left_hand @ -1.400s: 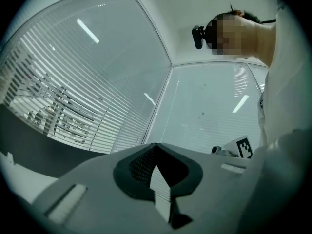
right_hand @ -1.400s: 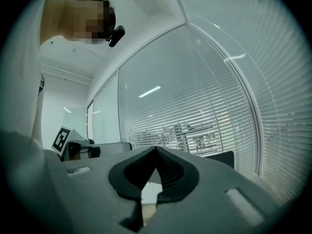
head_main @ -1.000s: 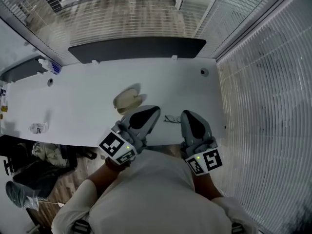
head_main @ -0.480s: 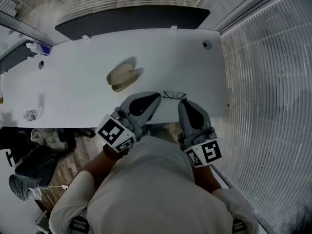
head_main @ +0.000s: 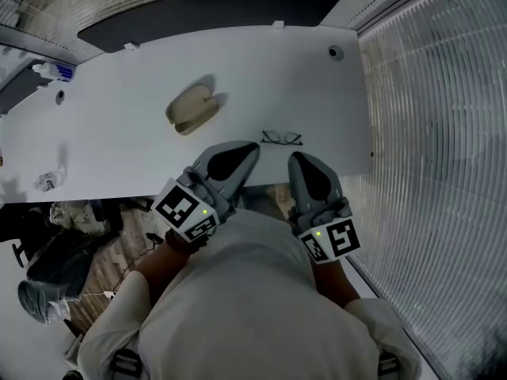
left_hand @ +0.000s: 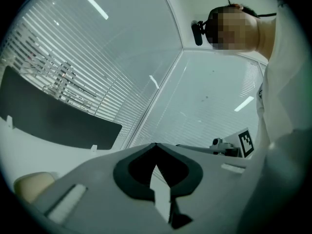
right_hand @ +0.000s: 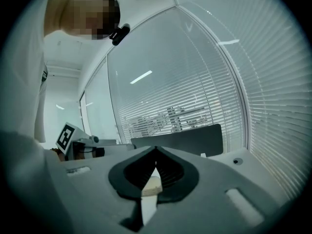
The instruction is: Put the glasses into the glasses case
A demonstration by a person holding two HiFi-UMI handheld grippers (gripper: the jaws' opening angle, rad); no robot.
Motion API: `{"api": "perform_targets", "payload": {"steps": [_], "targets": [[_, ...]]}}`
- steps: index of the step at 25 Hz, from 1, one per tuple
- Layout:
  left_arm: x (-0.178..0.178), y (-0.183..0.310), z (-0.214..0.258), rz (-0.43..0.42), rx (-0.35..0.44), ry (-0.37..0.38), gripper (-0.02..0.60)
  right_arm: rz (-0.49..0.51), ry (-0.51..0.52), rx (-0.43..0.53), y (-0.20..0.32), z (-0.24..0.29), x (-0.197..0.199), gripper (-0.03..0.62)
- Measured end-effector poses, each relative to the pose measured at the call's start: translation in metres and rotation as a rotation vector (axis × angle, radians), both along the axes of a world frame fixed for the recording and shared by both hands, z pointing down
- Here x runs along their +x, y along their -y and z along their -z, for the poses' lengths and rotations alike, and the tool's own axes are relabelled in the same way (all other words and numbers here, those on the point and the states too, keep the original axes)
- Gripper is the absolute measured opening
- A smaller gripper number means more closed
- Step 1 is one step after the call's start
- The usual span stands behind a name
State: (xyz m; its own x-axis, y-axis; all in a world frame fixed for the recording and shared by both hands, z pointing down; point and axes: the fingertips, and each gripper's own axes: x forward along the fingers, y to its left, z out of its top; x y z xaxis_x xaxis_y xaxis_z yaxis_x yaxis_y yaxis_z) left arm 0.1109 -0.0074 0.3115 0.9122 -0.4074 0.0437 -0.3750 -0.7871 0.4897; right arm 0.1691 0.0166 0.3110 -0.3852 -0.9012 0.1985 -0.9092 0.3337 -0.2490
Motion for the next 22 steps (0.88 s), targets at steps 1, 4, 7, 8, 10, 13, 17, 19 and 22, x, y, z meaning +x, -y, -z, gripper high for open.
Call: {"api": "perform_targets", "payload": {"steps": [1, 4, 7, 8, 10, 13, 17, 19, 22], "targets": [[0.000, 0.000, -0.002, -0.001, -0.006, 0.003, 0.002, 0.003, -0.004, -0.001, 0.001, -0.002, 0.000, 0.002], [0.004, -0.001, -0.014, -0.007, -0.022, 0.020, 0.002, 0.026, -0.033, -0.017, 0.003, -0.020, 0.000, 0.002], [0.008, 0.001, -0.028, -0.013, -0.034, 0.037, 0.002, 0.050, -0.069, -0.037, 0.005, -0.038, 0.002, 0.002], [0.008, 0.002, -0.034, -0.014, -0.035, 0.044, 0.002, 0.059, -0.086, -0.040, 0.006, -0.043, 0.002, 0.002], [0.006, 0.002, -0.047, -0.016, -0.038, 0.058, 0.002, 0.080, -0.123, -0.047, 0.006, -0.052, 0.002, 0.002], [0.007, 0.003, -0.071, -0.018, -0.058, 0.086, 0.002, 0.118, -0.176, -0.062, 0.006, -0.070, 0.005, 0.002], [0.014, 0.009, -0.105, -0.030, -0.082, 0.123, 0.002, 0.173, -0.235, -0.106, 0.011, -0.095, 0.004, 0.052], [0.018, 0.012, -0.121, -0.035, -0.100, 0.133, 0.002, 0.202, -0.285, -0.110, 0.014, -0.108, 0.004, 0.054], [0.021, 0.016, -0.137, -0.041, -0.133, 0.135, 0.002, 0.278, -0.473, -0.103, 0.014, -0.131, 0.006, 0.054]]}}
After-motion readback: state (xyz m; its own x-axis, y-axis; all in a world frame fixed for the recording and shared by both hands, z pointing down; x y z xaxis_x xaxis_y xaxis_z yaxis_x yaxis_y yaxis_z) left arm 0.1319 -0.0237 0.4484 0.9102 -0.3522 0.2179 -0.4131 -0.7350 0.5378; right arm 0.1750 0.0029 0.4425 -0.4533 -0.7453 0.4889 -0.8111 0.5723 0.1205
